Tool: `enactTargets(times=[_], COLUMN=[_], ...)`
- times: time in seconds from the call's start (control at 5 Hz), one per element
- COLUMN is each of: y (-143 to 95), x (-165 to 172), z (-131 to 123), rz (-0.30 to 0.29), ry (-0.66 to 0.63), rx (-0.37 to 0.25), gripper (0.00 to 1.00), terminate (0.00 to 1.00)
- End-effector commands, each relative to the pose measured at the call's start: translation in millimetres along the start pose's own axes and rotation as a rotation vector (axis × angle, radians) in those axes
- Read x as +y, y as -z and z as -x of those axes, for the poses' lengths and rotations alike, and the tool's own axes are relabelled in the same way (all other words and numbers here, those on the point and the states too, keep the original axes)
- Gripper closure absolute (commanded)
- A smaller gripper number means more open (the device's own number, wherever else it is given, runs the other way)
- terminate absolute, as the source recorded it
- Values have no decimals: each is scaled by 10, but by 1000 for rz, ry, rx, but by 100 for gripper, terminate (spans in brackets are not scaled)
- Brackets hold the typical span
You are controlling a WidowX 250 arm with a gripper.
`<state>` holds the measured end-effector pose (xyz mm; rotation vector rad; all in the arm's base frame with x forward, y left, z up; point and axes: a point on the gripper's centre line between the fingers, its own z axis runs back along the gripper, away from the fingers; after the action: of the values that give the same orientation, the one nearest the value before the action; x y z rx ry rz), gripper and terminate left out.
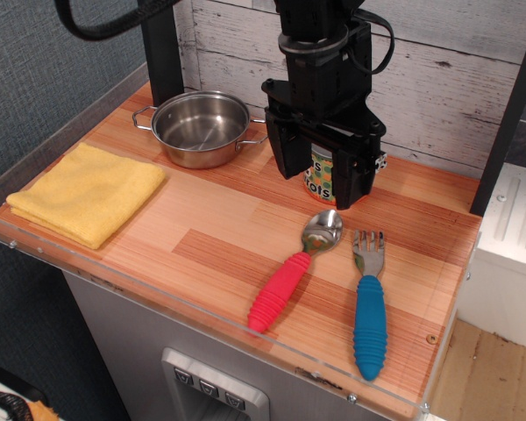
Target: Move the yellow rag closer to the red spoon.
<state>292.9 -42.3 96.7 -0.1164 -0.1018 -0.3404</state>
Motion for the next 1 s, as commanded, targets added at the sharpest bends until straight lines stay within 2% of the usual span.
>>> enactTargets(times=[0.0, 0.2, 0.6, 0.8], y=[0, 28, -69, -141], x=[0, 133, 647, 956], z=[0, 98, 431, 607], rz=[0, -9, -116, -167], ry=[0, -24, -98, -187], rx=[0, 26, 58, 62], gripper=[0, 0, 0, 0], terminate=[0, 0, 0, 0])
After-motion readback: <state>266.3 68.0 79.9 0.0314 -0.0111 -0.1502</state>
